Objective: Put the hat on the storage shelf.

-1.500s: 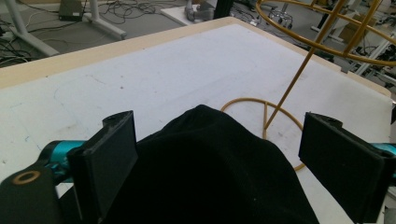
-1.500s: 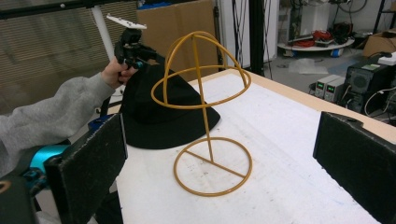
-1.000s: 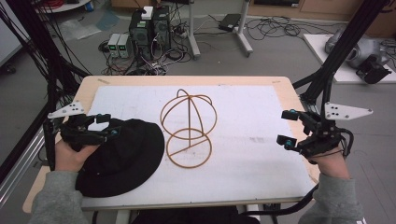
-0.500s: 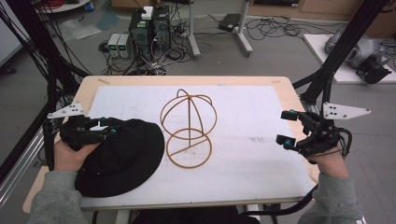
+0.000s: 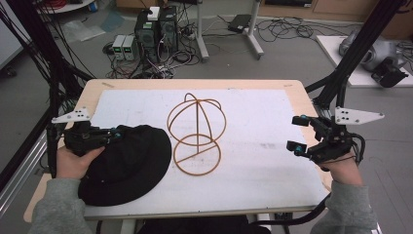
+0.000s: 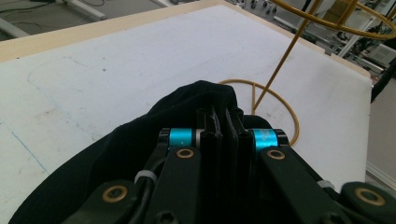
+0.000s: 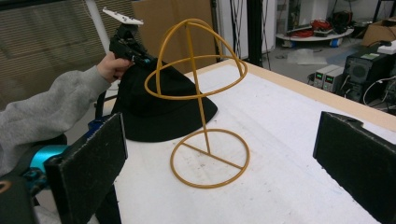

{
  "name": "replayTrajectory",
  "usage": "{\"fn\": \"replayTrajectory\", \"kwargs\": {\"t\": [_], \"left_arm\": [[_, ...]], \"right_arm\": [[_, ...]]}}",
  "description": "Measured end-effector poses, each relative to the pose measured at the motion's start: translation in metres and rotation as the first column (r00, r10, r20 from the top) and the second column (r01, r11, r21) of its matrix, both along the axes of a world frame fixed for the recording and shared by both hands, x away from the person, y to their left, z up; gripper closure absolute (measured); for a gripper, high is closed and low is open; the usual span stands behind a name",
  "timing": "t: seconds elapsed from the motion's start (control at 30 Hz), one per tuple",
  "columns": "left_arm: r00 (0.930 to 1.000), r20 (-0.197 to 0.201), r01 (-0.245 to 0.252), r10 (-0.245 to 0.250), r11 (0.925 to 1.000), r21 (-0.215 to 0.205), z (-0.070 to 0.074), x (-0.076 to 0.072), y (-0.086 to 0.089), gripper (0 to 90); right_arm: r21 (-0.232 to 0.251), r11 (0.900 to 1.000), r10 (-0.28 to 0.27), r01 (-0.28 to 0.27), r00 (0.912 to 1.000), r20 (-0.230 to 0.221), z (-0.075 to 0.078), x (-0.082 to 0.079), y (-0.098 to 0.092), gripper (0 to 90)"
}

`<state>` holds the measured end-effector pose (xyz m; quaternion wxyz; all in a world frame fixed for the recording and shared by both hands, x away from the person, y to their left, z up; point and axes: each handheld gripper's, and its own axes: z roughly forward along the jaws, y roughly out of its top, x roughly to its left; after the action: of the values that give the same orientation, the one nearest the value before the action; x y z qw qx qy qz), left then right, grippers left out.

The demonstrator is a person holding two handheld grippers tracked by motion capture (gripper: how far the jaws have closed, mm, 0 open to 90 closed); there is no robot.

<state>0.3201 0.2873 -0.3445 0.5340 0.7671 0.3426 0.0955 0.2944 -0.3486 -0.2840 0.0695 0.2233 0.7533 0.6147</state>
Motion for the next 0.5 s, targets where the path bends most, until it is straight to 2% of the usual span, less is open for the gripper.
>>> {"fn": "replayTrajectory", "kwargs": {"t": [0.33,0.5], "left_arm": [[0.9999,0.011,-0.002,0.002,1.0000,0.005,0.0023,-0.0026,0.0008,87.0],[0.9996,0.021,0.017,-0.017,0.9998,0.013,0.0069,-0.0051,0.0003,87.1]], "right_arm": [[-0.004,1.000,0.002,-0.002,1.0000,0.000,-0.0001,0.0001,0.0010,2.0],[-0.001,1.000,0.001,-0.001,1.0000,-0.001,-0.0001,0.0001,0.0010,2.0]]}}
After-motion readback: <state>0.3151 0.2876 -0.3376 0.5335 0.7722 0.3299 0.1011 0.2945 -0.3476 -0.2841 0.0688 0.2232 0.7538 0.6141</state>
